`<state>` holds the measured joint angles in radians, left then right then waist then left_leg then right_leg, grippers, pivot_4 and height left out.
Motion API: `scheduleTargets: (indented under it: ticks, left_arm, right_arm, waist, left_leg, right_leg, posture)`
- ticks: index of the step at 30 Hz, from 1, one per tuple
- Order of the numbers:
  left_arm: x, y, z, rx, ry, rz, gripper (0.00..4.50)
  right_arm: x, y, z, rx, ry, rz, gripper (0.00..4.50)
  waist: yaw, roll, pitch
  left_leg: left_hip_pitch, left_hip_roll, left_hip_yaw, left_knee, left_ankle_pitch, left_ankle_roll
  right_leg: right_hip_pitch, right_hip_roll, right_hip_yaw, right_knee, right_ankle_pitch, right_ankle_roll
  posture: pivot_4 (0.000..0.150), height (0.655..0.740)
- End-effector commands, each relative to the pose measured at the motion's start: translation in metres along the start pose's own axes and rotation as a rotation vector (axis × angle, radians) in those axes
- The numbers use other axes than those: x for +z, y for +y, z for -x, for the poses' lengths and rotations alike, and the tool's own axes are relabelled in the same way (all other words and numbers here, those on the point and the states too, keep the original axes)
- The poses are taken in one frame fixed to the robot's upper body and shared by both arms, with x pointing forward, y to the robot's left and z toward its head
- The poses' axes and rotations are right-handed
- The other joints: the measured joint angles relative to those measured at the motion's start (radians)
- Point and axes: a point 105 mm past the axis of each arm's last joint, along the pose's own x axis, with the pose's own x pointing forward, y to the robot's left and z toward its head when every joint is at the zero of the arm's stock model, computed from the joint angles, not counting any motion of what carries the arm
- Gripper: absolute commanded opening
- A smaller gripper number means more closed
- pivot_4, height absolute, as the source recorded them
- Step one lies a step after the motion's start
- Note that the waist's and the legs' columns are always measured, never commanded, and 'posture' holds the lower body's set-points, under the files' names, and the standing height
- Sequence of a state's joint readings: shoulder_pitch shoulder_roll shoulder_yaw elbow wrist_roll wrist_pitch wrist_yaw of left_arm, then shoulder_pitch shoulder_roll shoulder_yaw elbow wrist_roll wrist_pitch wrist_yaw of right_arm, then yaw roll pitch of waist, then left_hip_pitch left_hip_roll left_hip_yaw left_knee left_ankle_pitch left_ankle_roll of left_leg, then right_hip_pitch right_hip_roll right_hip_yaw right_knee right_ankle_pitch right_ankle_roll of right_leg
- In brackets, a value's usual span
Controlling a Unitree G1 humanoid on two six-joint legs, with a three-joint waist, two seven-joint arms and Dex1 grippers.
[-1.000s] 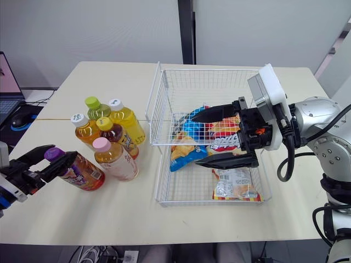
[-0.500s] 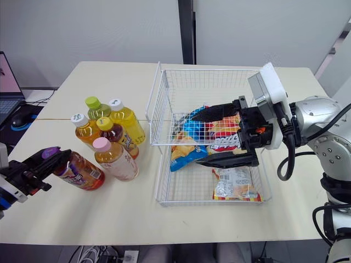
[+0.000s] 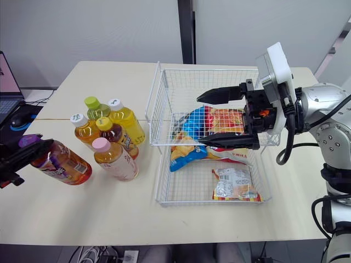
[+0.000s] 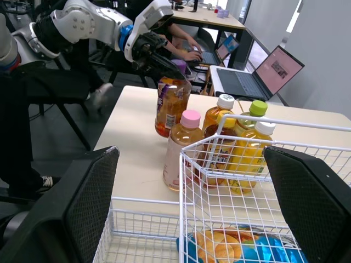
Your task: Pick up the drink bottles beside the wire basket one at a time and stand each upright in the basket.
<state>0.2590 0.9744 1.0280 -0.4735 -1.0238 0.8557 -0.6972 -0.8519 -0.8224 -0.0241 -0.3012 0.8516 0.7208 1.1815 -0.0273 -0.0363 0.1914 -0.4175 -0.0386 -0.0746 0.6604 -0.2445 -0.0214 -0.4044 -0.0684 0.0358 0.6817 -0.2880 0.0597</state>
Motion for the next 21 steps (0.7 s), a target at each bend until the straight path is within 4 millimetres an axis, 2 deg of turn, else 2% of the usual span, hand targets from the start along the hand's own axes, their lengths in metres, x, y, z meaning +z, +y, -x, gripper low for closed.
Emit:
scheduleTargets:
  ticks: [1,8,15,21]
  left_arm:
    - [0.038,0.006,0.015,0.008,-0.058,-0.065,1.37]
    - [0.097,0.018,0.022,-0.018,-0.108,-0.143,1.37]
    - [0.137,0.016,0.015,-0.103,-0.138,-0.195,1.37]
    - [0.169,0.008,0.001,-0.211,-0.195,-0.232,1.37]
  right_arm:
    - [0.013,-0.002,0.008,-0.016,-0.009,0.070,4.50]
    - [0.016,-0.013,0.015,-0.073,0.015,0.085,4.50]
    - [0.016,-0.012,0.019,-0.094,0.031,0.095,4.50]
    - [0.023,-0.014,0.023,-0.137,0.018,0.094,4.50]
  waist:
    - [0.000,0.000,0.000]
    - [-0.001,0.001,0.001]
    - [-0.005,0.002,0.001]
    - [-0.004,0.002,0.002]
  left_leg:
    - [0.000,0.000,0.000,0.000,0.000,0.000]
    - [0.000,0.000,0.000,0.000,0.000,0.000]
    - [0.000,0.002,0.001,-0.001,0.000,0.000]
    - [0.000,0.002,0.002,-0.001,0.000,0.000]
  right_leg:
    - [0.000,0.000,0.000,0.000,0.000,0.000]
    - [0.000,0.003,-0.002,0.000,0.000,0.000]
    - [-0.001,0.007,0.000,0.000,0.000,0.000]
    - [-0.001,0.008,0.001,0.000,0.000,0.000]
  posture:
    - [0.150,0.7400]
    - [0.150,0.7400]
    - [0.150,0.7400]
    - [0.150,0.7400]
